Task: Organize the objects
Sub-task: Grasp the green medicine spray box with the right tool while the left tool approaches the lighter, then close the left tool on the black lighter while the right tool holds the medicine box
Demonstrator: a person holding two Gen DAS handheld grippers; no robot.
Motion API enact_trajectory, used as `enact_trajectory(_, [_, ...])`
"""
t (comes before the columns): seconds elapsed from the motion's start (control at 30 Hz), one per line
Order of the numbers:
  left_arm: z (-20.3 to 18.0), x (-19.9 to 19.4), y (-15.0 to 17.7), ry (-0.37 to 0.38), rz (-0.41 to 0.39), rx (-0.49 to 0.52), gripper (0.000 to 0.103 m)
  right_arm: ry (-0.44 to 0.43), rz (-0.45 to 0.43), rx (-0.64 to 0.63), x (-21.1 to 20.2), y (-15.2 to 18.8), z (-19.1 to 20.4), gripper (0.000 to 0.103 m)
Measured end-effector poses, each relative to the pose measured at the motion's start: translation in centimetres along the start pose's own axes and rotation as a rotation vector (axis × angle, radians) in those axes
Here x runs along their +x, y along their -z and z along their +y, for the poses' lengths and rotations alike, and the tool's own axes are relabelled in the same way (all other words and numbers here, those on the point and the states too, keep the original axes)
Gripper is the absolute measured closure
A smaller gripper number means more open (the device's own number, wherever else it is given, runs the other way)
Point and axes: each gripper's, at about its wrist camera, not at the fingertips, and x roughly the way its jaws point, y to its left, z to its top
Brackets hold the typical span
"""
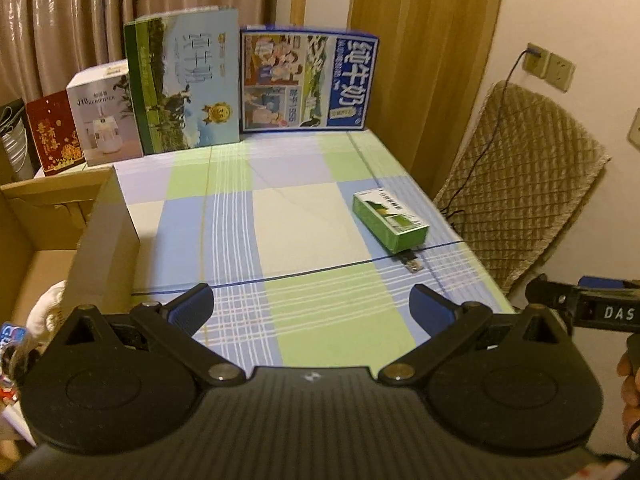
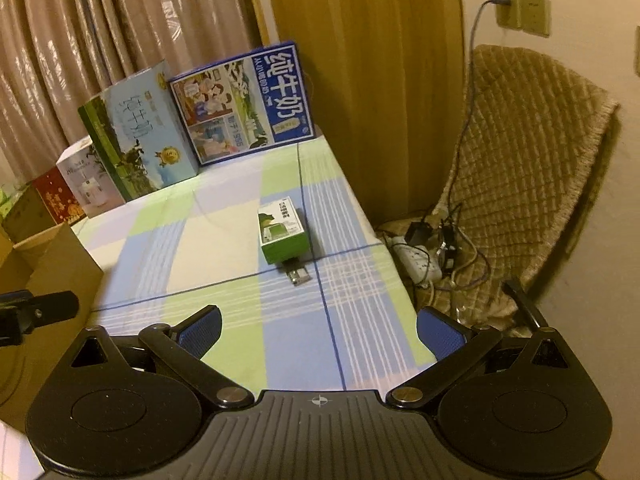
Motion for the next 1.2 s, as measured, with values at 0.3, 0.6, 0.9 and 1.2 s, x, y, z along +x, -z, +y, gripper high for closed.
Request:
enact_trajectory(0.3, [1.9, 6.8, 0.1, -0.030, 0.016, 0.008, 0.001, -0.050, -0.021, -0.073, 8.8, -1.5, 1.1, 0.004])
enact_trajectory(0.6, [3.1, 12.5, 0.8, -0.038, -0.030, 0.014, 0.001, -0.050, -0.055, -0.181, 15.9, -2.7, 2.2, 0.012])
enact_trajectory(0.9, [3.2, 14.5, 1.7, -0.016, 0.002, 0.032, 0.001, -0.050, -0.032, -0.255, 21.5, -3.9, 2.9, 0.018])
enact_trajectory(1.2, [3.3, 14.8, 2.1, 0.013, 0.013, 0.022, 0.001, 0.027, -0.015, -0.283, 21.4, -4.1, 1.8, 0.050])
